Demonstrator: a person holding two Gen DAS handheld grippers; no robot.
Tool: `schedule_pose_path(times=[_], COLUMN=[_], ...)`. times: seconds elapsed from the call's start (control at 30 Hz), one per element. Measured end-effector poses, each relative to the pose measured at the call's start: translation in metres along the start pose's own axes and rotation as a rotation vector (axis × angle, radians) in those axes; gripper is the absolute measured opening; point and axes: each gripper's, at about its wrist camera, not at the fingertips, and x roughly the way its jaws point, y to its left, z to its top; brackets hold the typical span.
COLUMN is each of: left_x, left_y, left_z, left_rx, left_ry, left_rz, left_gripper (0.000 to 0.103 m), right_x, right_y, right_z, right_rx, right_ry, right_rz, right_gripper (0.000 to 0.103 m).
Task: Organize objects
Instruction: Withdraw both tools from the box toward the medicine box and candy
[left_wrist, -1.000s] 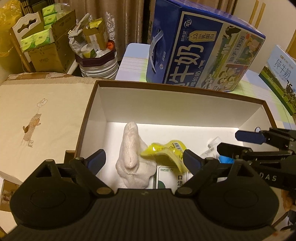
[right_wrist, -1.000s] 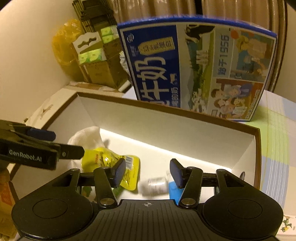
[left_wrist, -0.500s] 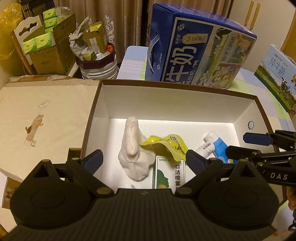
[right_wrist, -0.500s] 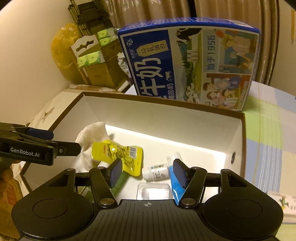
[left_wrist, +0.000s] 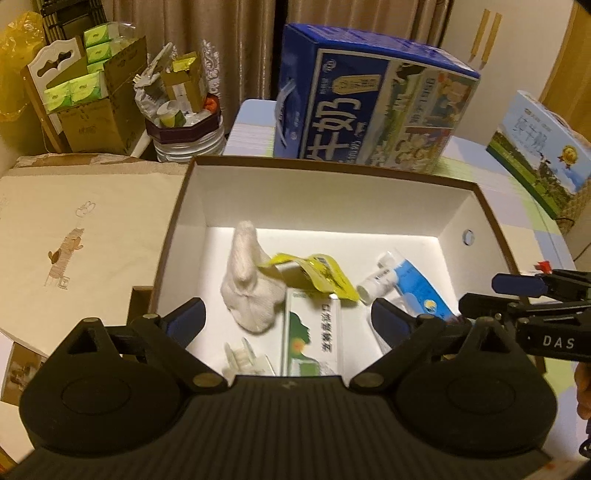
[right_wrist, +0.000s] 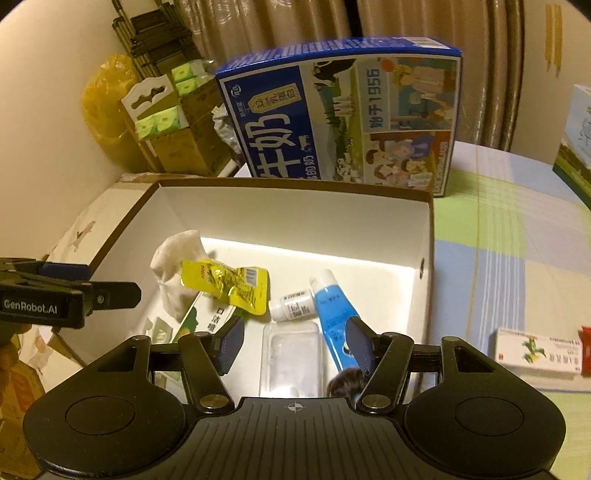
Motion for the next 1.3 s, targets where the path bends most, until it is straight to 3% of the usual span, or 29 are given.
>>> schedule_pose_path(times=[0.8,1.3], left_x=[-0.05,-0.054], left_y=[-0.053,-0.121], left_z=[-0.061,-0.094], left_rx=[-0.002,0.02], left_ry=[0.027,0.078], left_rz=[-0.035,-0.057], left_gripper=[0.095,0.095], right_x=[-0.075,-0.113], right_y=[-0.011,-0.057], right_z=[-0.056,-0.094], right_rx=[0.067,0.101], right_ry=[-0.01,0.025], right_rz=[0.018,0.015], right_gripper=[0.058,0.058])
